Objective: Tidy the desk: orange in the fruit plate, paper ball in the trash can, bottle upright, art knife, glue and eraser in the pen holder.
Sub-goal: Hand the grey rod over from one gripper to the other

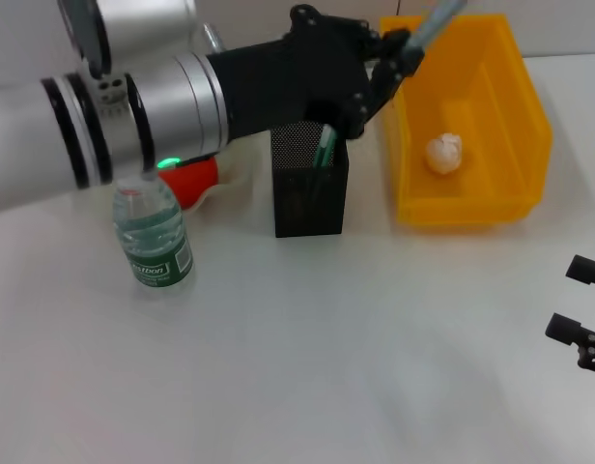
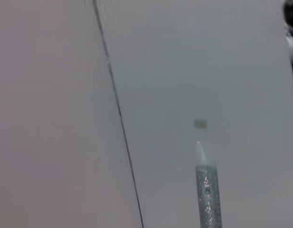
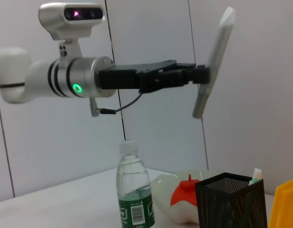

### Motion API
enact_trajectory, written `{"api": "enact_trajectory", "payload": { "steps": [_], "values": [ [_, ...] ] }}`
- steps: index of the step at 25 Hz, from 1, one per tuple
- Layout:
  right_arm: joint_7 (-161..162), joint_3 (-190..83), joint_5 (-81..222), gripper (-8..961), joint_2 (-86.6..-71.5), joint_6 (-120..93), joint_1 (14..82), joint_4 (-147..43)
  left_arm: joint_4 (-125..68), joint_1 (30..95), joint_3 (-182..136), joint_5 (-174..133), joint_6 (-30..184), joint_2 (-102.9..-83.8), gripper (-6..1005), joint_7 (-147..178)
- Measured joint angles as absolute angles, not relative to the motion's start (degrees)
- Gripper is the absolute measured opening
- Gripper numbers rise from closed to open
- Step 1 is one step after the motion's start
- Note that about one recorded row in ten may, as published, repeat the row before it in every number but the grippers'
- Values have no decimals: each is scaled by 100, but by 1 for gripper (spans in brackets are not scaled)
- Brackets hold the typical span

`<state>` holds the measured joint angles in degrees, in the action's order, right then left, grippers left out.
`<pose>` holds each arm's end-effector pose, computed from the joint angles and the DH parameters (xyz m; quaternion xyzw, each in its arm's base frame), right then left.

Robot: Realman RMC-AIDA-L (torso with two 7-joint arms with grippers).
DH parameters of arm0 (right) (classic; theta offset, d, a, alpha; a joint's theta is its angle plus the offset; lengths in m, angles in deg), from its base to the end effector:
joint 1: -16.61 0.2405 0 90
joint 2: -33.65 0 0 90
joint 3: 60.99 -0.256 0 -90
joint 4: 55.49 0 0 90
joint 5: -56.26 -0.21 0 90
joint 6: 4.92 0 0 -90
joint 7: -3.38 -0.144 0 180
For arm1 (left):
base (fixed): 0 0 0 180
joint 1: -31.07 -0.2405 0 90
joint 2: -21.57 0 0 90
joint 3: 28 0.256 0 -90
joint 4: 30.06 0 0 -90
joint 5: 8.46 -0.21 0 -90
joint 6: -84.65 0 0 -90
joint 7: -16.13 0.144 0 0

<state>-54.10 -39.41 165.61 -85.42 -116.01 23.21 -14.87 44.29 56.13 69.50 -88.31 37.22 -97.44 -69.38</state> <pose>0.3438 0.1841 0.0592 -0.8855 0.1749 0.3372 0.2678 -0.0709 0.3476 -0.0400 -0.9313 0.0055 -0.2982 0.2090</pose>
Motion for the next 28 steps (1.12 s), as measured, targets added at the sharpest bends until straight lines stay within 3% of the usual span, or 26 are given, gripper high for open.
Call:
{"api": "enact_trajectory", "payload": {
  "steps": [15, 28],
  "values": [
    [-5308, -3893, 16610, 720, -8537, -11613, 2324, -1572, 2370, 5725, 9073, -2253, 4162, -9761, 129, -801],
    [-4924, -4379, 15084, 719, -8535, -12517, 2373, -2470, 2459, 5492, 9309, -2002, 4072, -9747, 129, -421]
  ]
}}
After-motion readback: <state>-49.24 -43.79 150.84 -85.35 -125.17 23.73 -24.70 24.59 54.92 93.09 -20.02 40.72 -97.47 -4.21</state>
